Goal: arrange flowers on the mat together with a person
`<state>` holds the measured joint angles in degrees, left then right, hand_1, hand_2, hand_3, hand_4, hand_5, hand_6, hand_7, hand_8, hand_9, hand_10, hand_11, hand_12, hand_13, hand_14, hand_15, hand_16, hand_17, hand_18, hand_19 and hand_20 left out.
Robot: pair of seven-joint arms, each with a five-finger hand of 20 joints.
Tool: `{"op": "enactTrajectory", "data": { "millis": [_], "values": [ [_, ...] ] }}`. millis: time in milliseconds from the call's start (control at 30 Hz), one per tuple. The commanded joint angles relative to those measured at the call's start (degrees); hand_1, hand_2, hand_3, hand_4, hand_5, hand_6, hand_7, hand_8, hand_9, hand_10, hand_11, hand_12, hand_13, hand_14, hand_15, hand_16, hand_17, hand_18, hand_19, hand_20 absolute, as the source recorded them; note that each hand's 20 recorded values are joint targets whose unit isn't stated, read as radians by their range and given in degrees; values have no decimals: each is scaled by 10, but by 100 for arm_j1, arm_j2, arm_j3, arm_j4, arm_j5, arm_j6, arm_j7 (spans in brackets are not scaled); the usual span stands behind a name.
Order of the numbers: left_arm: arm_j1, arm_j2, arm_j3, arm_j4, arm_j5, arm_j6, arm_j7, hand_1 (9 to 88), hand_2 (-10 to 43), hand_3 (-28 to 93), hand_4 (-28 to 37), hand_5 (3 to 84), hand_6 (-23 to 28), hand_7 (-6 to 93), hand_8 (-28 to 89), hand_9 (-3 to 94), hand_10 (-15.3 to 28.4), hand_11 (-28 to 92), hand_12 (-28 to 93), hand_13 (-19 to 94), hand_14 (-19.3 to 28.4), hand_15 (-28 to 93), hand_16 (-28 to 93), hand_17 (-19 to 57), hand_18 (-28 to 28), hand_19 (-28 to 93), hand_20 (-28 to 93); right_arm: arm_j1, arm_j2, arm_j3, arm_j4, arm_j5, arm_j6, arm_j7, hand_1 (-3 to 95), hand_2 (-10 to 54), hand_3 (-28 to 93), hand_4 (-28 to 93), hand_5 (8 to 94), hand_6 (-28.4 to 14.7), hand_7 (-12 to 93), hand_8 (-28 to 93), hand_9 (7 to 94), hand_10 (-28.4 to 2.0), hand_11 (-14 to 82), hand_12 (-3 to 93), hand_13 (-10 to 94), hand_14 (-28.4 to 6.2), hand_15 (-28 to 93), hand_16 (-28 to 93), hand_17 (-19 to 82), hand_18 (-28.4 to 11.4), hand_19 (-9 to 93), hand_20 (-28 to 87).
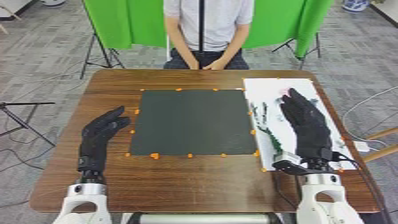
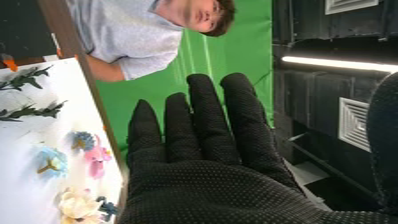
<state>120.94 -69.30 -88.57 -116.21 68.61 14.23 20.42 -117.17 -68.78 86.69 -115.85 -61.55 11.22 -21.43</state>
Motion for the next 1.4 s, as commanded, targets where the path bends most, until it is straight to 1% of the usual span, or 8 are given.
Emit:
{"op": "enactTrajectory", "data": {
  "millis": [33, 267, 333, 467, 700, 1033, 1300, 1400],
  "values": [
    [104, -64, 1, -9, -3, 46, -59, 281, -77, 697, -234, 510, 31, 148, -71, 518, 146, 221, 147, 428, 182, 215, 22, 108, 132, 82, 226, -114, 21, 46, -97, -58, 3, -15, 139, -95, 757, -196, 411, -56, 96, -88, 411, -149, 41, 100, 257, -92, 109, -32, 153, -88, 3, 183],
    [74, -49, 46, -2, -20, 22, -60, 282, -74, 695, -234, 511, 33, 147, -70, 519, 146, 221, 146, 432, 180, 198, 16, 133, 126, 97, 237, -177, -17, 91, -121, -112, -139, 72, 139, -95, 761, -194, 414, -52, 99, -88, 411, -149, 42, 101, 262, -98, 111, -22, 157, -102, 6, 185],
    [75, -29, 92, 7, -81, 88, -9, 283, -73, 694, -234, 511, 33, 146, -70, 520, 147, 221, 145, 436, 179, 197, 15, 144, 125, 103, 242, -191, -22, 95, -126, -122, -150, 83, 142, -95, 760, -193, 427, -44, 104, -87, 412, -149, 42, 101, 265, -99, 112, -20, 157, -103, 6, 186],
    [21, -19, 191, 49, -235, 274, 220, 281, -68, 695, -237, 483, 47, 105, -69, 497, 144, 190, 126, 436, 166, 157, 1, 166, 113, 58, 230, -180, -14, 88, -118, -93, -126, 89, 146, -90, 755, -191, 449, -44, 108, -90, 424, -147, 44, 99, 275, -95, 113, -17, 159, -100, 6, 185],
    [71, 7, 221, 34, -403, 430, 347, 277, -72, 706, -234, 441, 46, 82, -66, 418, 134, 138, 99, 357, 139, 95, -24, 168, 101, 42, 225, -204, -17, 103, -132, -94, -123, 81, 144, -86, 754, -187, 455, -47, 107, -92, 428, -150, 44, 94, 282, -97, 112, -15, 163, -96, 6, 187],
    [45, 9, 198, 46, -353, 355, 299, 275, -76, 711, -237, 432, 44, 85, -66, 418, 135, 140, 98, 361, 137, 102, -25, 164, 100, 41, 223, -222, -11, 104, -126, -101, -148, 100, 144, -85, 755, -187, 459, -53, 103, -92, 434, -148, 45, 91, 292, -92, 113, -17, 168, -90, 5, 187],
    [-54, 85, 230, 101, -351, 272, 305, 275, -76, 712, -237, 439, 46, 86, -66, 424, 135, 144, 98, 366, 138, 105, -23, 162, 100, 41, 221, -169, 27, 85, -94, -111, -182, 54, 144, -84, 755, -187, 462, -55, 103, -91, 442, -147, 48, 91, 297, -91, 117, -19, 169, -89, 5, 188],
    [-12, 99, 208, 80, -334, 250, 268, 275, -76, 712, -237, 442, 46, 87, -65, 427, 135, 146, 99, 369, 139, 106, -23, 162, 99, 41, 221, -188, 27, 86, -104, -113, -208, 79, 144, -84, 755, -187, 463, -55, 103, -91, 443, -148, 48, 92, 299, -92, 119, -19, 169, -89, 5, 188]
  ]
}}
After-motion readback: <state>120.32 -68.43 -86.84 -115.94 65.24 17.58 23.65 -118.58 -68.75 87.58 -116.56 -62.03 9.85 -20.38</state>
